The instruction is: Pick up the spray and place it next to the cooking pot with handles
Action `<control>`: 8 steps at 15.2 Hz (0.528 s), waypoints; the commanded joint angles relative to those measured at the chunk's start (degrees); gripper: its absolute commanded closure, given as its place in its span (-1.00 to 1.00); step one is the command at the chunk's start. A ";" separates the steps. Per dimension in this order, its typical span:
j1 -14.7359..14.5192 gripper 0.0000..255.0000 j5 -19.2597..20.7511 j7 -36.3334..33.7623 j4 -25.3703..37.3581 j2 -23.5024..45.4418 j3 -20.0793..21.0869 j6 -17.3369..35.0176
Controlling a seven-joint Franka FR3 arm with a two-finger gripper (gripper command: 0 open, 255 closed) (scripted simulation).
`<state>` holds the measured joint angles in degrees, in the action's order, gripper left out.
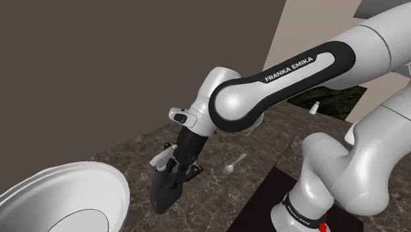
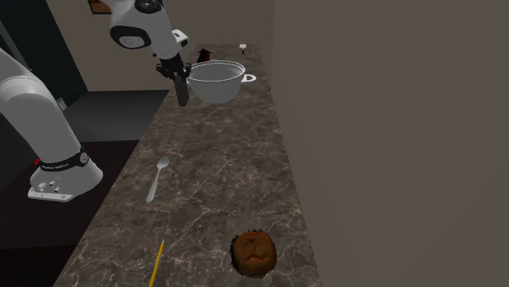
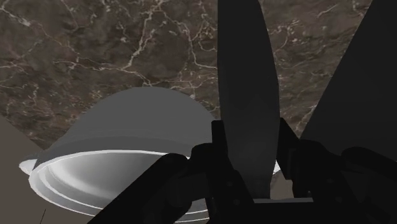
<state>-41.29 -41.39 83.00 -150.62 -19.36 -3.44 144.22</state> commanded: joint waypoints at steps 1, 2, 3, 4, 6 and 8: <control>-0.63 1.00 -1.55 1.63 -0.33 1.34 -0.28 1.46; -0.94 1.00 -2.36 2.48 -0.53 1.96 -0.43 2.14; -1.26 1.00 -3.21 3.37 -0.70 2.59 -0.59 2.81; -1.59 1.00 -4.09 4.29 -0.86 3.24 -0.75 3.46; -2.26 1.00 -5.99 6.23 -1.12 4.59 -1.08 4.73; -2.95 1.00 -8.05 8.32 -1.28 6.01 -1.42 5.94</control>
<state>-43.97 -48.48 90.22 -151.88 -14.05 -4.62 149.63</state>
